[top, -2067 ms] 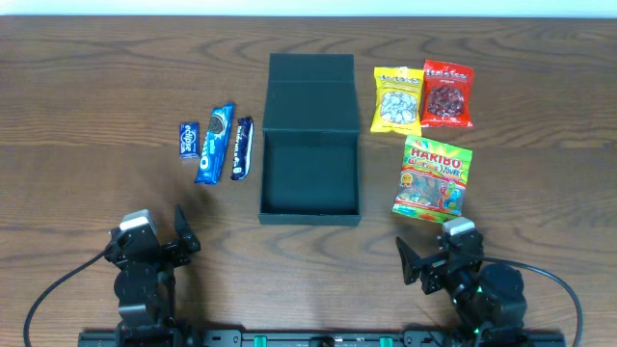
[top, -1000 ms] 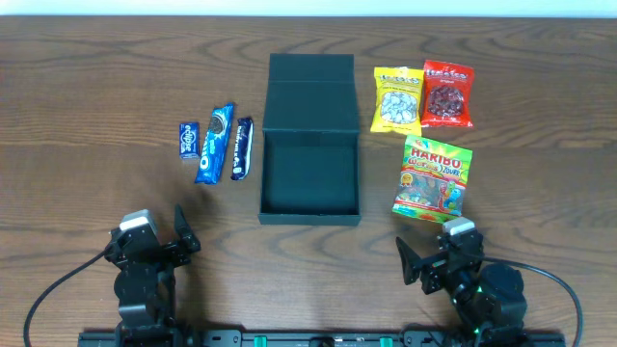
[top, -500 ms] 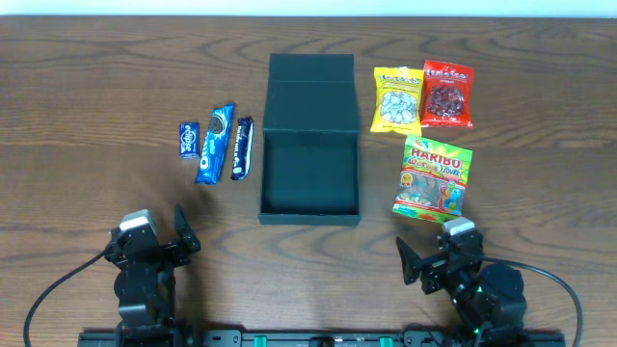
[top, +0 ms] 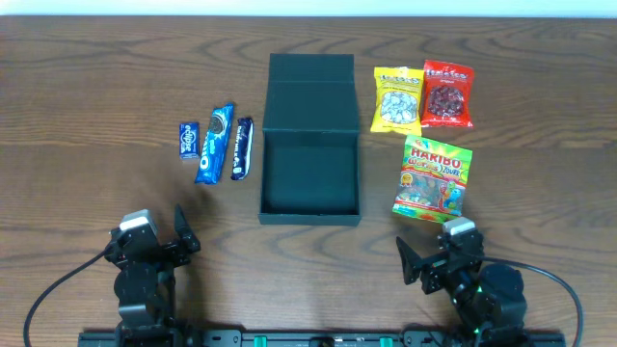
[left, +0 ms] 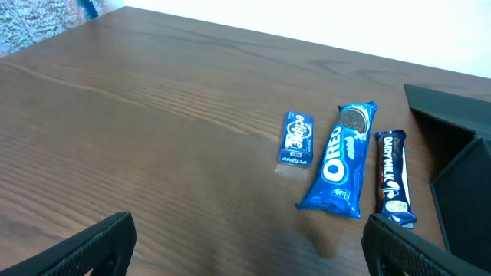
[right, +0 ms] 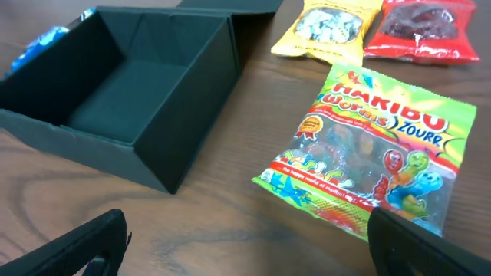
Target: Pack container
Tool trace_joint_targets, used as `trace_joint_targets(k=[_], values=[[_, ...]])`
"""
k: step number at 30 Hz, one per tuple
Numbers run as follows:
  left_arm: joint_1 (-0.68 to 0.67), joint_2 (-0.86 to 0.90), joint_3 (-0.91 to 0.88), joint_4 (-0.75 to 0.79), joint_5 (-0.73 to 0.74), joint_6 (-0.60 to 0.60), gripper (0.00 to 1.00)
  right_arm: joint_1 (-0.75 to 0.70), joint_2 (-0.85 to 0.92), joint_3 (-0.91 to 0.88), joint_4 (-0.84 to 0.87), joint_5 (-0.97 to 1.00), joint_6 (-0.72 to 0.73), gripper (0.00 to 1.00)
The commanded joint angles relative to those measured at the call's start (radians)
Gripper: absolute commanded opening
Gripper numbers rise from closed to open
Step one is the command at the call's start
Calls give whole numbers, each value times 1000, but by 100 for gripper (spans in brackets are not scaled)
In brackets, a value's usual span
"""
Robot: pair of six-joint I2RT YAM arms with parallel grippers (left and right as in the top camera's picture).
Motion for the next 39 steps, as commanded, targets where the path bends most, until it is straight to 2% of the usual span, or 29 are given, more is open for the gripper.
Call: trace_joint_targets(k=[1, 6, 10, 17, 24, 32, 34, 39], values=[[6, -6, -21, -7, -9, -4, 95, 9, -9, -4, 10, -40, 201, 99], [6, -6, -21, -7, -9, -4, 95, 9, -9, -3, 10, -121, 644, 99], [6, -6, -21, -7, -9, -4, 95, 9, -9, -2, 10, -235, 779, 99], [6, -6, -21, -7, -9, -4, 95, 9, -9, 0, 10, -483, 785, 99], [6, -6, -21, -7, -9, -4, 95, 9, -9, 0, 43, -522, 784, 99], [6, -6, -21, -7, -9, -4, 95, 9, 10, 0, 285, -447, 756, 97], [6, -6, -21, -7, -9, -4, 95, 8, 52, 0, 340, -443, 721, 93], [6, -6, -21, -7, -9, -4, 95, 0, 258, 8, 488, -449, 645, 93]])
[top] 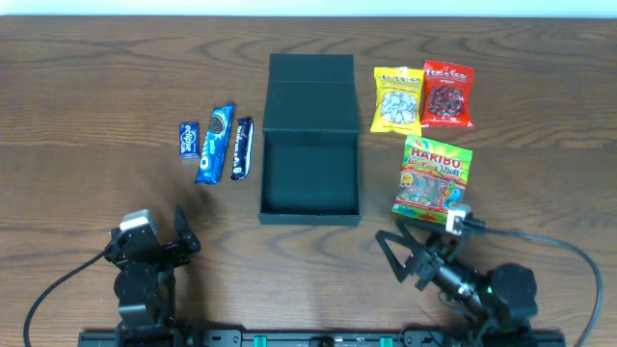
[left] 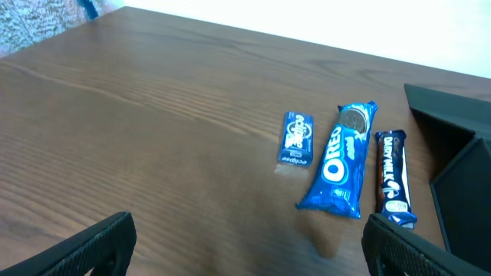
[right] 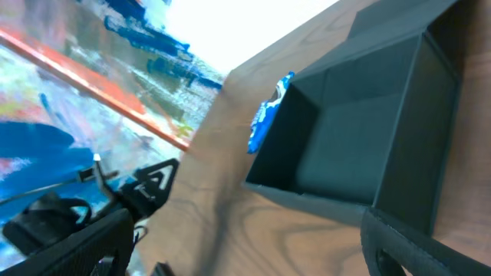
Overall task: Pack container
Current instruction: 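Reach right gripper to the Haribo Worms bag and grasp it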
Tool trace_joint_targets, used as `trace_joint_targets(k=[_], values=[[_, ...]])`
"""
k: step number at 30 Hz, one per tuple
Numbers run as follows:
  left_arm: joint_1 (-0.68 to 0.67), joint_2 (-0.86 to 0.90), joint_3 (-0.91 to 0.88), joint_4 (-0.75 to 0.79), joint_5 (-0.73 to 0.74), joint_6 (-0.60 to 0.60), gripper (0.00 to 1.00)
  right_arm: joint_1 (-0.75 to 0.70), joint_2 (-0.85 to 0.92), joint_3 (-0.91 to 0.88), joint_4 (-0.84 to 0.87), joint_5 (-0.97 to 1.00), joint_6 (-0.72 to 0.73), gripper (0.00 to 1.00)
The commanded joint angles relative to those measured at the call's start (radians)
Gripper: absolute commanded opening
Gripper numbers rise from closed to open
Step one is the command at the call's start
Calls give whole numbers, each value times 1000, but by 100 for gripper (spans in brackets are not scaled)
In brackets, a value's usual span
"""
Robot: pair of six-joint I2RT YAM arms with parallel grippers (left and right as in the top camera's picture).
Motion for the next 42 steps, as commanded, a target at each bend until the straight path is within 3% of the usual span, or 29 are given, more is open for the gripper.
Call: trace_joint_targets(k=[1, 10, 14, 18, 22, 26, 36, 42], values=[[6, -6, -21, -6, -8, -4, 95, -2, 135, 16, 50, 10, -87, 93], [6, -6, -21, -6, -8, -4, 95, -12, 611, 252, 60, 6, -371, 93], [6, -6, -21, -6, -8, -4, 95, -12, 775, 426, -45, 66, -493, 91], [6, -6, -21, -6, -8, -4, 95, -12, 883, 589, -229, 296, -565, 91], [6, -6, -21, -6, -8, -4, 95, -12, 967, 696, -341, 555, -570, 93], [6, -6, -21, -6, -8, -4, 95, -12, 1035, 705, -355, 663, -566, 93], [6, -6, -21, -6, -8, -4, 95, -13, 1228, 705, -368, 801, -566, 93], [6, -6, -21, -6, -8, -4, 95, -28, 1366, 705, -343, 829, -566, 83]])
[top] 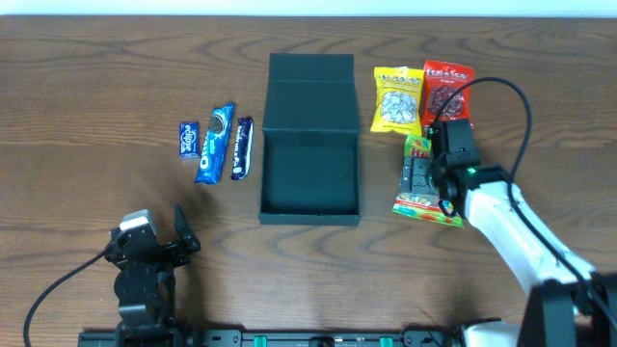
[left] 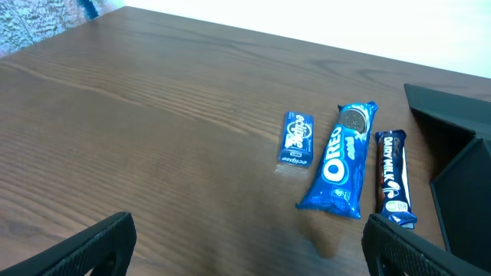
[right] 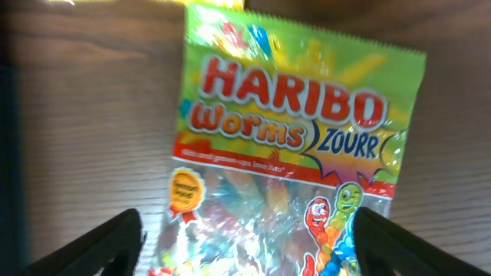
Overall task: Pack container
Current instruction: 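Reach right gripper to the Haribo Worms bag and grasp it, then lift the Haribo bag and lower it into the black box, release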
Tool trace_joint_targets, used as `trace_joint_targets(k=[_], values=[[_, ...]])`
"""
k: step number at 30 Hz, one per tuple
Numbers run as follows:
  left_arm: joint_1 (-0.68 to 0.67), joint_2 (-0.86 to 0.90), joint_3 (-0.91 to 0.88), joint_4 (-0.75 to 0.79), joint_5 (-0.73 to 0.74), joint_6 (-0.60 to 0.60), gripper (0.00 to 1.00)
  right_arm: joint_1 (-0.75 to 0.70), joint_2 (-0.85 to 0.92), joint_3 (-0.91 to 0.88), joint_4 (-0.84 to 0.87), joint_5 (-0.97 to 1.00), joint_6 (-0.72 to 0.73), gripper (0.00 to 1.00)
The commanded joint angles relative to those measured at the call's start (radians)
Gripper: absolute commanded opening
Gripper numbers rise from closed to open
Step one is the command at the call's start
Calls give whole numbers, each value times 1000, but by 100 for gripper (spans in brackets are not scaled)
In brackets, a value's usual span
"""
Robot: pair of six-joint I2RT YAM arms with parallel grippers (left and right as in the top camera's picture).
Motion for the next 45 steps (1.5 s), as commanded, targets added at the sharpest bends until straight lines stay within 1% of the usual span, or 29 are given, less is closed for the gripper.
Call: trace_joint_targets(k=[1, 4, 14, 15, 17, 19, 20, 23, 24, 28, 32, 37, 45], values=[[6, -6, -21, -7, -8, -4, 95, -22, 53, 11, 9, 33, -7, 81], [6, -6, -21, -7, -8, -4, 95, -40, 102, 11, 26, -6, -8, 77], [6, -6, -21, -7, -8, -4, 95, -66, 205, 11, 64, -79, -8, 70], [6, -6, -21, -7, -8, -4, 95, -66, 216, 11, 67, -82, -8, 67], [6, -6, -21, -7, -8, -4, 95, -66, 232, 11, 69, -91, -8, 57], [6, -6, -21, -7, -8, -4, 95, -66, 249, 11, 69, -108, -8, 43], [6, -6, -21, -7, -8, -4, 95, -66, 251, 10, 64, -117, -7, 29], [6, -6, -21, -7, -8, -4, 95, -66, 251, 11, 57, -121, -7, 10], [6, -6, -21, -7, -8, -4, 95, -66, 251, 11, 48, -129, -7, 2], [6, -6, -21, -7, -8, -4, 95, -65, 249, 11, 13, -162, -7, 1], [6, -6, -21, -7, -9, -4, 95, -64, 214, 35, -86, -192, -7, 1], [6, -6, -21, -7, -8, -4, 95, -52, 95, 85, -190, -198, 10, 1], [6, -6, -21, -7, -8, -4, 95, -12, -122, 153, -284, -206, 60, 2]])
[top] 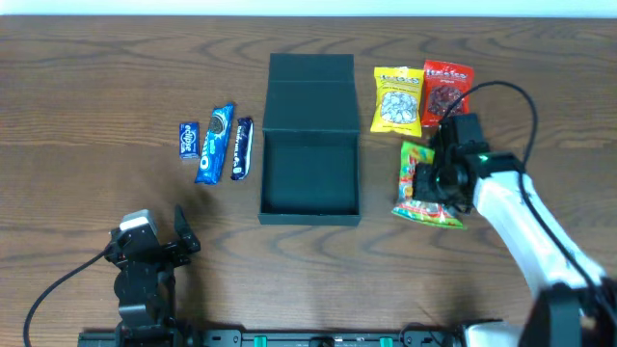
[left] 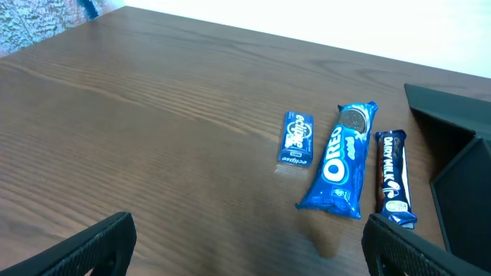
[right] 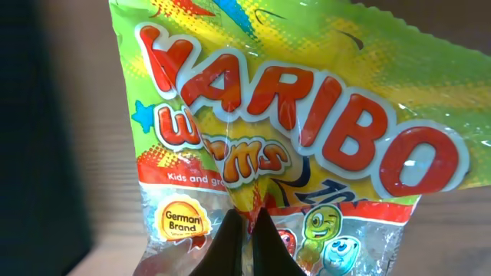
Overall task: Pack container
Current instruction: 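Lift the Haribo bag and lower it into the black box, release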
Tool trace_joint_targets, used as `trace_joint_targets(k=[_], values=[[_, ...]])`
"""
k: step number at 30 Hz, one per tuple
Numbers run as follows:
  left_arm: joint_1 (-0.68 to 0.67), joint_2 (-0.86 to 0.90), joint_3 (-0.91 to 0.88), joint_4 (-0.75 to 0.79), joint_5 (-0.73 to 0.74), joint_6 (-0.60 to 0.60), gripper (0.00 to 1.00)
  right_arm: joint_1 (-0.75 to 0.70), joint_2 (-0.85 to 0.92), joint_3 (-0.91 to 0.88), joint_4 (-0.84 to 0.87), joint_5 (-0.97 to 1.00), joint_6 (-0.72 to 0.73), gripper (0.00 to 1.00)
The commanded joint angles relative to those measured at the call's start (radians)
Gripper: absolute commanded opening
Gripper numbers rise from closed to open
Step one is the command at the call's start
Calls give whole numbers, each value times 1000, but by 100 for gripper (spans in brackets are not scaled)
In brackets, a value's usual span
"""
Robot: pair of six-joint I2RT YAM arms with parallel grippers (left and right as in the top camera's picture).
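The open black box lies mid-table with its lid folded back. My right gripper is shut on the Haribo worms bag, pinching a fold of its middle; the bag is bunched up. A yellow snack bag and a red snack bag lie right of the box. Left of the box lie a small blue packet, an Oreo pack and a Dairy Milk bar. My left gripper is open near the front edge, far from them.
The dark box wall fills the left of the right wrist view, close beside the bag. The right arm's cable arcs over the table's right side. The box edge shows at the right of the left wrist view.
My right gripper stood open over the flat Haribo bag; now it is shut on a pinched fold of it, and the bag is crumpled. The left arm has not moved.
Both arms rested at the front edge with grippers open. The right arm then stood turned toward the box, later open above the Haribo bag right of the box. Now it is shut on the bag. The left arm stayed put throughout.
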Motion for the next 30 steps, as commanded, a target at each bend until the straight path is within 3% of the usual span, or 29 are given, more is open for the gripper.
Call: trace_joint_targets(k=[1, 10, 17, 22, 30], values=[[6, -6, -21, -6, -9, -4, 95, 34, -100, 62, -24, -17, 35, 2], [6, -6, -21, -6, -8, -4, 95, 196, -199, 194, -53, -16, 153, 1], [6, -6, -21, -6, -8, -4, 95, 371, -193, 222, 81, -16, 278, 2], [6, -6, -21, -6, -8, -4, 95, 487, -120, 222, 222, -15, 364, 2], [6, -6, -21, -6, -8, -4, 95, 550, 33, 222, 235, 14, 411, 2]])
